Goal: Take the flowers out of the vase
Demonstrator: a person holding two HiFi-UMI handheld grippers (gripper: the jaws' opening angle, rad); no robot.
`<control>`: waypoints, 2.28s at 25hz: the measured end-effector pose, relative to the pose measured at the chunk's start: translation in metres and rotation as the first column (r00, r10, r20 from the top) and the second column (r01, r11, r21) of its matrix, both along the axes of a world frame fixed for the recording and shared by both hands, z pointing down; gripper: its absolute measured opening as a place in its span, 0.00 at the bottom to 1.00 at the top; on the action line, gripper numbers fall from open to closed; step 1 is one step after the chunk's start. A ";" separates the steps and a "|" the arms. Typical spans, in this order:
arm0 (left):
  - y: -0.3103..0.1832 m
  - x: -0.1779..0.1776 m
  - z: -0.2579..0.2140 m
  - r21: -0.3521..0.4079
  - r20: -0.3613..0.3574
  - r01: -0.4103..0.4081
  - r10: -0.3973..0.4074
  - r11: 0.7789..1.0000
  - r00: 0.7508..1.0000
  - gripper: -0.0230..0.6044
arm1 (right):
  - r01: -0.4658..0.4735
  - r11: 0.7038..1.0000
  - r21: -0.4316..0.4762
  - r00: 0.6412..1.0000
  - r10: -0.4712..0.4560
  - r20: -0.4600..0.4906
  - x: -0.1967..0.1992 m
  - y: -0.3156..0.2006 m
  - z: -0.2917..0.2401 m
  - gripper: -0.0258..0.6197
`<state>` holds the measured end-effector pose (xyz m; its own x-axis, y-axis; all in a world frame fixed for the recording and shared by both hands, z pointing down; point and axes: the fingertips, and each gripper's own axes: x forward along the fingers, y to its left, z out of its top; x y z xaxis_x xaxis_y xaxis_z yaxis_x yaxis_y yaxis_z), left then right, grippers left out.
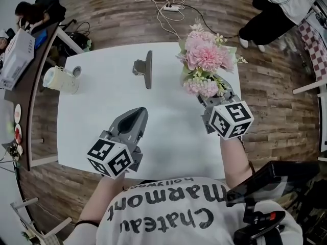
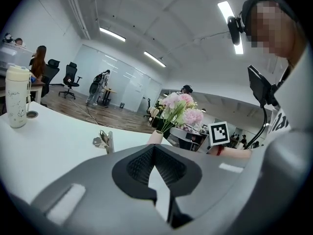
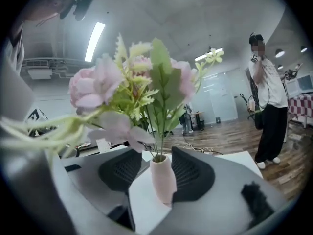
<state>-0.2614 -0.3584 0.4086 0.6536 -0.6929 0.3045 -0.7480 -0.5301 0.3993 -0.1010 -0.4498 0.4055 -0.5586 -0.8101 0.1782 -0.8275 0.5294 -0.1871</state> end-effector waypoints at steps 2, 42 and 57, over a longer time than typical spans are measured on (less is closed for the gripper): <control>-0.001 -0.003 0.002 -0.002 -0.001 0.000 0.000 1.000 1.000 0.04 | 0.003 1.000 0.015 1.000 -0.003 0.014 -0.004 -0.004 -0.001 0.34; 0.003 -0.010 -0.030 0.074 -0.056 0.007 -0.003 0.997 0.998 0.04 | -0.056 0.983 0.176 0.994 0.037 0.106 -0.001 -0.005 -0.088 0.08; 0.009 0.047 -0.082 0.193 -0.120 -0.161 0.186 0.968 0.975 0.04 | -0.105 0.946 0.306 0.979 0.045 0.198 0.005 0.081 -0.177 0.07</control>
